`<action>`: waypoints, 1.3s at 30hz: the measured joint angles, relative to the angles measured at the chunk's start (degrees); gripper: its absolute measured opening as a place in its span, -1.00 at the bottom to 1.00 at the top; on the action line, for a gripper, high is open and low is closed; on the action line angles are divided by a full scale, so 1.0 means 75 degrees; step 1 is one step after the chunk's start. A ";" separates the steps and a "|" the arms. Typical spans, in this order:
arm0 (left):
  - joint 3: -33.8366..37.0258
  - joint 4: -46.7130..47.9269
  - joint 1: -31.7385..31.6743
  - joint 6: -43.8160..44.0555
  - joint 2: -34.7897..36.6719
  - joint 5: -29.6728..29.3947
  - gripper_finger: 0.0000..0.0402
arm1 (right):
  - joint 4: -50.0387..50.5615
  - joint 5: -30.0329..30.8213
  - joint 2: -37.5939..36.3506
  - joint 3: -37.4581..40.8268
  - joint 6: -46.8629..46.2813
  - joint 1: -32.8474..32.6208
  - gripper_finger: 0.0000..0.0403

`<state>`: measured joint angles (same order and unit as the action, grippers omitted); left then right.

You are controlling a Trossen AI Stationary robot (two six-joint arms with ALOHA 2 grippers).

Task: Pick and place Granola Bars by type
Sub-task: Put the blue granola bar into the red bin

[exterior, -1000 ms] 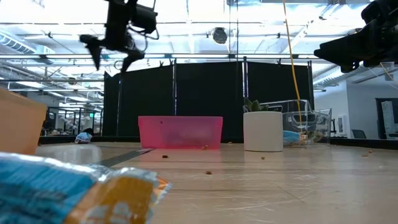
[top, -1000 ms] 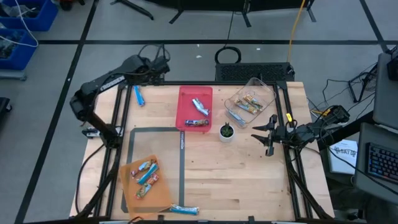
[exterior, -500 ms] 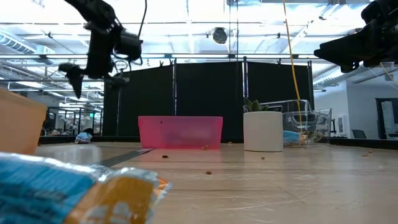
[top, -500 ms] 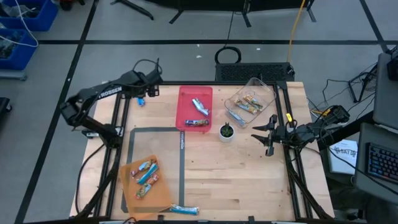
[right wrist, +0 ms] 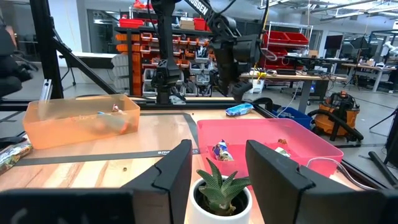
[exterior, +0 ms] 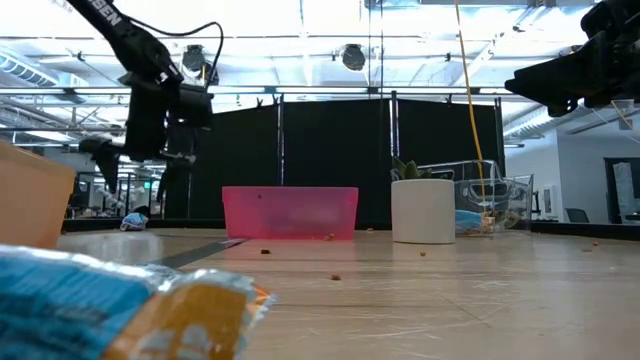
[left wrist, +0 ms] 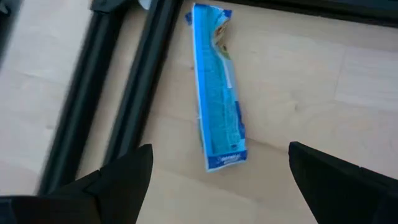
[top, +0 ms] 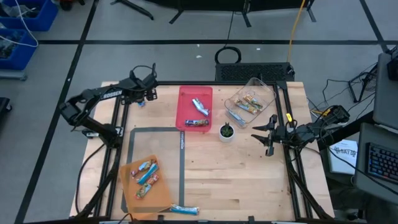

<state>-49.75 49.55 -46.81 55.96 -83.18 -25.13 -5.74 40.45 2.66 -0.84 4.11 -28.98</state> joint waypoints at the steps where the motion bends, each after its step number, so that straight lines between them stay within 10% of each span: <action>1: 0.0112 -0.0145 -0.0047 -0.0035 0.0000 0.0063 0.84 | -0.0001 -0.0001 0.0000 -0.0001 0.0001 0.0000 -0.30; 39: 0.1089 -0.2501 -0.0428 -0.0418 -0.0360 -0.0291 0.79 | -0.0002 -0.0001 -0.0003 -0.0002 -0.0001 0.0000 -0.30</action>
<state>-41.58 30.79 -50.01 52.82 -85.88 -27.32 -5.75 40.44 2.63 -0.86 4.10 -28.98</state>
